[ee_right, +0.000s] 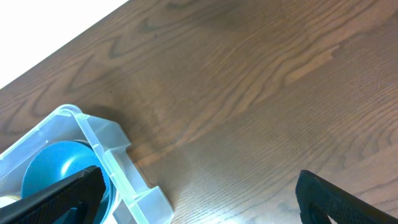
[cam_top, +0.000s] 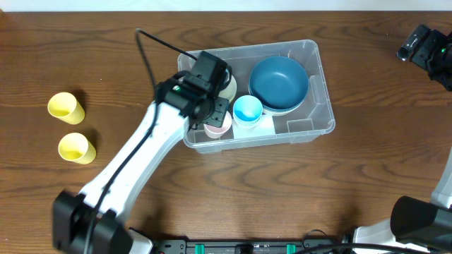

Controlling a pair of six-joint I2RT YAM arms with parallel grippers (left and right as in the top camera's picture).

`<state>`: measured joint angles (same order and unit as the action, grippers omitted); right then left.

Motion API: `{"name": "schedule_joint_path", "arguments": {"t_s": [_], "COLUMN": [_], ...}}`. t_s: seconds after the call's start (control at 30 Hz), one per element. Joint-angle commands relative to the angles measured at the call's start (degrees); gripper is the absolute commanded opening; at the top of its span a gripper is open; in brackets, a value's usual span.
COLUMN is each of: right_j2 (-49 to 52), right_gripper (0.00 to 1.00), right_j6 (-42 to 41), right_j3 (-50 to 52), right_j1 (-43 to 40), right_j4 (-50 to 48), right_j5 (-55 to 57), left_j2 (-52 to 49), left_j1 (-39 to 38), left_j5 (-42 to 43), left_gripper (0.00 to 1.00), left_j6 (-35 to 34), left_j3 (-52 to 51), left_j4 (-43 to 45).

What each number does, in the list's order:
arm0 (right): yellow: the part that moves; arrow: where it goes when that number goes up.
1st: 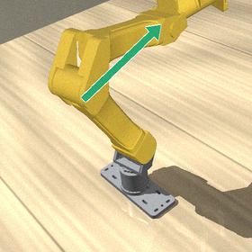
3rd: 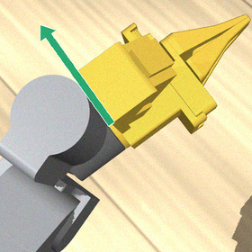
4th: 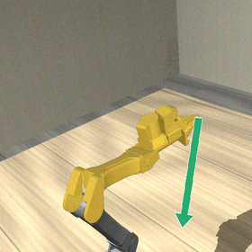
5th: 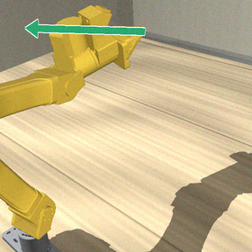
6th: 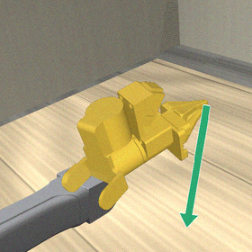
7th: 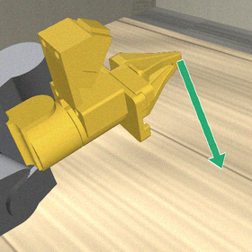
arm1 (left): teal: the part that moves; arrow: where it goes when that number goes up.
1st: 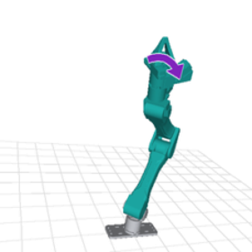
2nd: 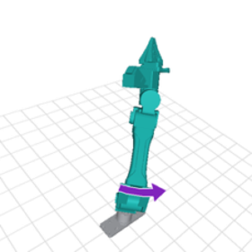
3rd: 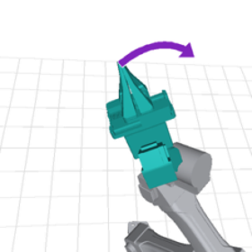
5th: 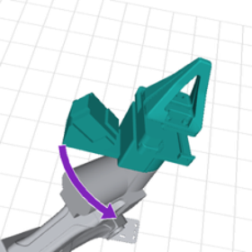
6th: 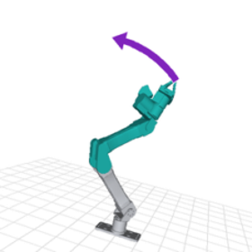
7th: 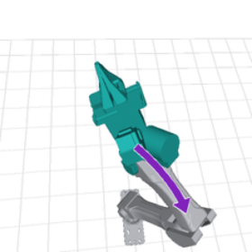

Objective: Pack container
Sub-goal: 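Release the pink cup and move the left gripper to a yellow cup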

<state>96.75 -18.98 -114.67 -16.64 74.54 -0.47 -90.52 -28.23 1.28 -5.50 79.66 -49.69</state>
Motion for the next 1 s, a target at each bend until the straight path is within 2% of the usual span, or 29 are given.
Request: {"name": "schedule_joint_path", "arguments": {"t_s": [0.0, 0.2, 0.33, 0.5, 0.67, 0.7, 0.8, 0.97], "right_j2": [-0.07, -0.07, -0.07, -0.07, -0.07, -0.07, -0.07, -0.07], "right_gripper": [0.99, 0.99, 0.99, 0.99, 0.99, 0.99, 0.99, 0.99], "right_j6": [-0.72, -0.72, -0.7, -0.7, -0.7, -0.7, -0.7, -0.7], "right_j3": [0.07, 0.07, 0.07, 0.07, 0.07, 0.07, 0.07, 0.07], "right_j1": [0.11, 0.11, 0.11, 0.11, 0.11, 0.11, 0.11, 0.11], "right_j4": [0.04, 0.04, 0.04, 0.07, 0.07, 0.04, 0.07, 0.07], "right_j5": [0.02, 0.02, 0.02, 0.02, 0.02, 0.02, 0.02, 0.02], "left_j2": [2.99, 6.56, 8.98, 11.17, 10.67, 10.32, 8.72, 5.55], "left_j1": [0.31, 0.85, 4.44, 14.93, 27.8, 30.14, 37.73, 46.01], "left_j5": [-0.44, -0.66, -1.6, -4.37, -5.38, -6.34, -7.52, -7.56], "left_gripper": [0.55, 0.56, 0.55, 0.56, 0.56, 0.6, 0.61, 0.61], "left_j6": [0.52, 0.5, -1.57, -9.55, -11.89, -13.03, -16.39, -17.33], "left_j3": [1.25, 1.27, 1.27, 1.27, 1.25, 1.25, 1.14, 0.42], "left_j4": [-0.68, -0.59, -0.85, -3.04, -7.48, -9.25, -15.52, -18.29]}}
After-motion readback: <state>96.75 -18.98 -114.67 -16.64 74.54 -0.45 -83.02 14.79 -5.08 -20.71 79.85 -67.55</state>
